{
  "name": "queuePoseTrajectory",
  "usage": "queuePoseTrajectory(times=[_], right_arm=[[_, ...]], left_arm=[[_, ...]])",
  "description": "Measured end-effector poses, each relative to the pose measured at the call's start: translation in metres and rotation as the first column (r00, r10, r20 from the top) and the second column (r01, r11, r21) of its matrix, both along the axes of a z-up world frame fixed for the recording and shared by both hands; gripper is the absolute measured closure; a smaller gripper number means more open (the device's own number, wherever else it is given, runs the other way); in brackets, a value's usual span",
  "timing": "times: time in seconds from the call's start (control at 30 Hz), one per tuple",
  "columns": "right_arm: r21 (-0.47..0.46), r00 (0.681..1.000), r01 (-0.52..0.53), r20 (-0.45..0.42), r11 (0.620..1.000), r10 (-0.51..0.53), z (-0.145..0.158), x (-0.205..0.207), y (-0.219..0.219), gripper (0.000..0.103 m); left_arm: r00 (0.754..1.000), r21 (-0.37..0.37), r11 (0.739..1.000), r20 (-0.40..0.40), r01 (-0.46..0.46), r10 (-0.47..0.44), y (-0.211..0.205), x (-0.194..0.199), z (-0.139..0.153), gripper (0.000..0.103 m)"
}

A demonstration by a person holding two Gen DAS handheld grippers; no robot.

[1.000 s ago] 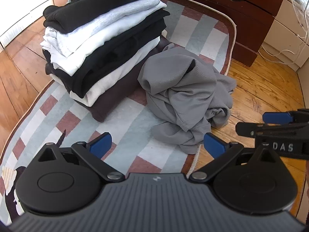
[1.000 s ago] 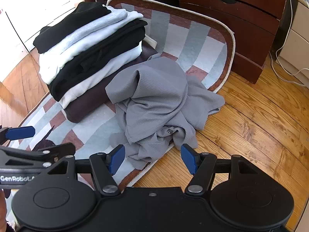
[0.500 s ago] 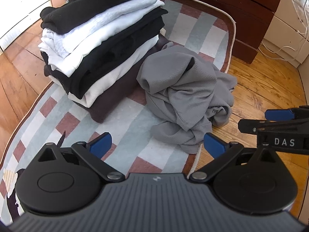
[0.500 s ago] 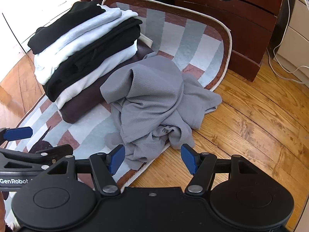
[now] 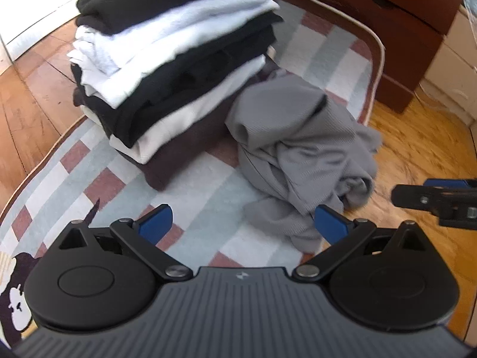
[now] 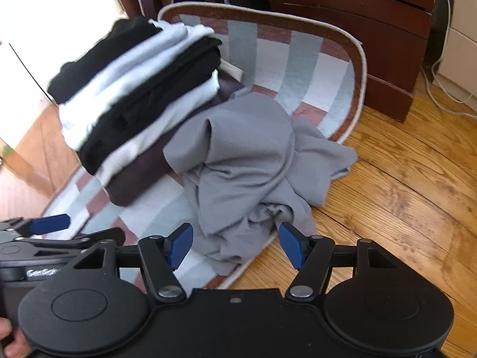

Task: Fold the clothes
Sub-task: 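Move both tools toward the crumpled grey shirt beside the folded stack, then grasp the grey shirt with the right tool while the left tool grasps it too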

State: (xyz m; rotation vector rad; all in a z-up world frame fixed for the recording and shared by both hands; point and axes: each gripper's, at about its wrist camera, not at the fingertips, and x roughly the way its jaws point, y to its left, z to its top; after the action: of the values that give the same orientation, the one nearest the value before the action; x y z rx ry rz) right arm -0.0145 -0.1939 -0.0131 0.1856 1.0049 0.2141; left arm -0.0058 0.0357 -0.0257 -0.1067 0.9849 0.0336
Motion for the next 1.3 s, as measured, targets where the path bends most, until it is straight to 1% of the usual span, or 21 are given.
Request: queuePoseTrajectory(times=[0.07, 0.17, 0.23, 0.27, 0.33, 0.4, 0.47, 0.53, 0.7, 0.8, 0.9, 1.0, 1.03, 1.07, 1.1, 1.13, 1.17, 1.2, 1.23, 1.27, 1.3], right_arm=[[0.007, 0.998, -0.023, 0.053, 1.000, 0.022, -0.005, 0.006, -0.001, 0.034], [-0.160, 0.982, -0.029, 0.181, 0.987, 0.058, -0.021, 0.030, 0.005, 0.032], [-0.159, 0.984, -0.042, 0.162, 0.986, 0.068, -0.036, 0.059, -0.001, 0.032], [-0.144, 0.987, -0.047, 0.148, 0.989, 0.068, -0.044, 0.074, -0.005, 0.032], [-0.014, 0.995, -0.030, 0.096, 0.999, 0.031, -0.055, 0.101, -0.022, 0.032], [0.105, 0.998, 0.008, 0.055, 0.994, -0.014, -0.066, 0.120, -0.038, 0.032], [0.217, 0.999, 0.047, 0.010, 0.975, -0.050, -0.078, 0.136, -0.053, 0.032], [0.255, 0.996, 0.091, -0.029, 0.963, -0.086, -0.091, 0.147, -0.065, 0.032], [0.312, 0.982, 0.177, -0.125, 0.933, -0.144, -0.123, 0.169, -0.090, 0.032], [0.350, 0.969, 0.237, -0.157, 0.906, -0.192, -0.139, 0.176, -0.102, 0.032], [0.390, 0.956, 0.259, -0.231, 0.884, -0.179, -0.163, 0.190, -0.106, 0.031], [0.471, 0.948, 0.278, -0.274, 0.837, -0.161, -0.185, 0.195, -0.102, 0.032], [0.506, 0.950, 0.273, -0.276, 0.818, -0.147, -0.190, 0.195, -0.099, 0.044], [0.531, 0.953, 0.263, -0.271, 0.805, -0.133, -0.193, 0.193, -0.095, 0.052], [0.551, 0.956, 0.254, -0.268, 0.795, -0.120, -0.196, 0.191, -0.091, 0.064], [0.550, 0.955, 0.251, -0.275, 0.796, -0.111, -0.198, 0.188, -0.086, 0.071], [0.546, 0.954, 0.251, -0.277, 0.799, -0.111, -0.199, 0.185, -0.082, 0.075], [0.550, 0.955, 0.251, -0.274, 0.797, -0.111, -0.198, 0.180, -0.078, 0.077], [0.561, 0.956, 0.248, -0.272, 0.790, -0.107, -0.197, 0.176, -0.077, 0.079], [0.583, 0.957, 0.240, -0.276, 0.777, -0.088, -0.195, 0.172, -0.074, 0.079], [0.608, 0.958, 0.231, -0.279, 0.759, -0.067, -0.192, 0.168, -0.072, 0.081]], left_arm=[[1.000, -0.016, 1.000, 0.022, -0.020, 0.020, 0.007, 0.003, -0.006, 0.000], [0.996, -0.057, 0.998, 0.080, -0.030, 0.034, 0.020, 0.013, -0.023, 0.000], [0.994, -0.059, 0.998, 0.100, -0.029, 0.035, 0.025, 0.021, -0.036, 0.000], [0.994, -0.048, 0.999, 0.103, -0.025, 0.030, 0.027, 0.026, -0.043, 0.000], [0.996, -0.036, 0.999, 0.092, 0.001, 0.002, 0.029, 0.036, -0.056, 0.002], [0.996, -0.140, 0.990, 0.091, 0.029, -0.016, 0.037, 0.042, -0.068, 0.003], [0.996, -0.253, 0.966, 0.080, 0.051, -0.031, 0.043, 0.049, -0.081, 0.007], [0.997, -0.262, 0.963, 0.069, 0.059, -0.042, 0.040, 0.057, -0.092, 0.012], [0.996, -0.285, 0.956, 0.074, 0.073, -0.053, 0.031, 0.076, -0.118, 0.038], [0.995, -0.308, 0.948, 0.081, 0.080, -0.058, 0.026, 0.088, -0.134, 0.038], [0.996, -0.351, 0.935, 0.090, 0.052, -0.021, 0.027, 0.098, -0.150, 0.036], [0.997, -0.417, 0.909, 0.075, 0.025, 0.007, 0.028, 0.110, -0.167, 0.033], [0.998, -0.458, 0.889, 0.065, 0.022, 0.009, 0.028, 0.114, -0.174, 0.033], [0.999, -0.510, 0.860, 0.048, 0.013, 0.013, 0.029, 0.117, -0.181, 0.033], [1.000, -0.567, 0.824, 0.021, -0.006, 0.022, 0.031, 0.121, -0.189, 0.033], [0.999, -0.607, 0.795, 0.016, -0.017, 0.033, 0.032, 0.122, -0.192, 0.033], [0.999, -0.645, 0.764, 0.011, -0.027, 0.045, 0.033, 0.122, -0.194, 0.037], [0.999, -0.656, 0.754, 0.008, -0.021, 0.034, 0.031, 0.123, -0.193, 0.048], [0.999, -0.650, 0.760, 0.029, -0.003, 0.029, 0.028, 0.120, -0.189, 0.055], [0.998, -0.635, 0.772, 0.064, 0.024, 0.021, 0.025, 0.116, -0.182, 0.072], [0.993, -0.607, 0.792, 0.116, 0.061, 0.012, 0.022, 0.109, -0.172, 0.082]])
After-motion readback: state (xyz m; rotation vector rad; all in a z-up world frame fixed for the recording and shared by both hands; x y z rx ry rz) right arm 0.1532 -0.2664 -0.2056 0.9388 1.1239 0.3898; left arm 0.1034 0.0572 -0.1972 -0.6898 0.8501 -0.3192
